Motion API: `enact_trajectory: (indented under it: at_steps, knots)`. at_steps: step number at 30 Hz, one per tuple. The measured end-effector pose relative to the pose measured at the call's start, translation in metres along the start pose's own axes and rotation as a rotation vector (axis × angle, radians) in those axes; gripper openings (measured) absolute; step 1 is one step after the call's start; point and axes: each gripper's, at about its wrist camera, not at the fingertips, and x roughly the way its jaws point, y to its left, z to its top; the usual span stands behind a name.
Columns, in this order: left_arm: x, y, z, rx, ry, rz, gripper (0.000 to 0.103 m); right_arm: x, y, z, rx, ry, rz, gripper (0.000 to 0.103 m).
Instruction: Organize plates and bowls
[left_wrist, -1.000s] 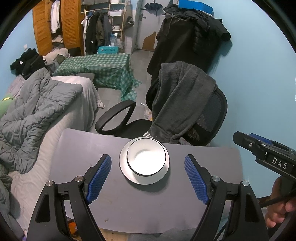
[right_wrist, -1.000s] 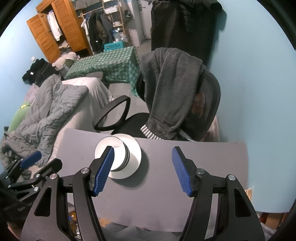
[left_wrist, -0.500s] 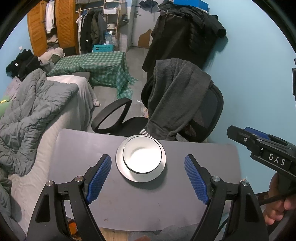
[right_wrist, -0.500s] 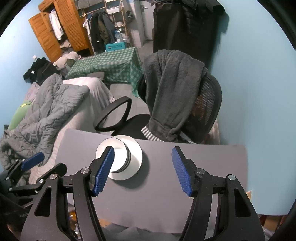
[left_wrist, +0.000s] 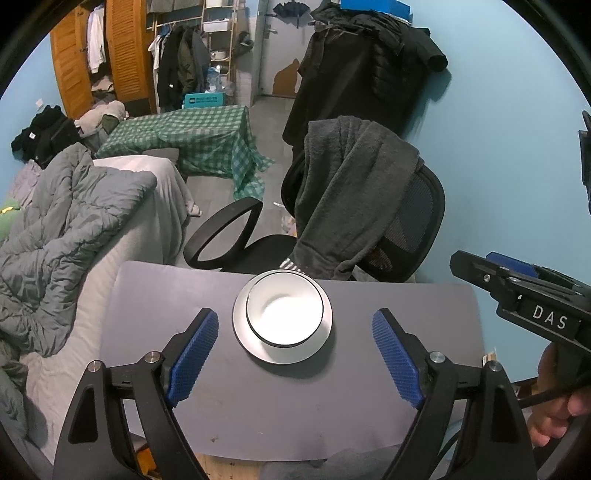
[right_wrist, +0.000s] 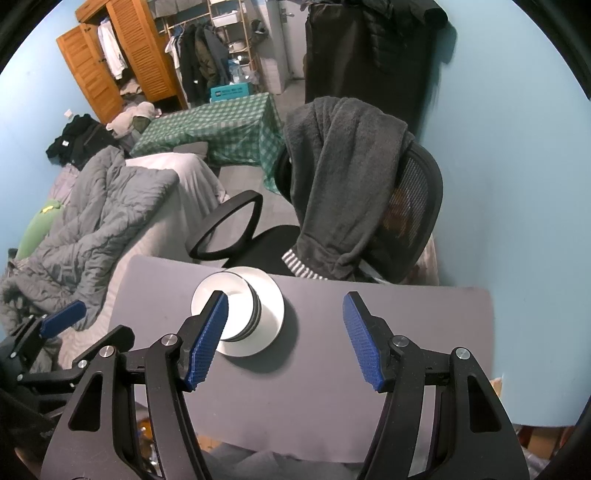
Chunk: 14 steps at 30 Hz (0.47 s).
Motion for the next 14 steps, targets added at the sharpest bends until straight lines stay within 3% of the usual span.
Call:
enact_trajectory:
  at_steps: [14]
  knots:
    - [-0.0024, 0.0016, -0.0017, -0.010, 0.005, 0.001, 0.087, -0.0002, 0.0016, -0.0019, -0.003, 0.001, -0.001, 0.064]
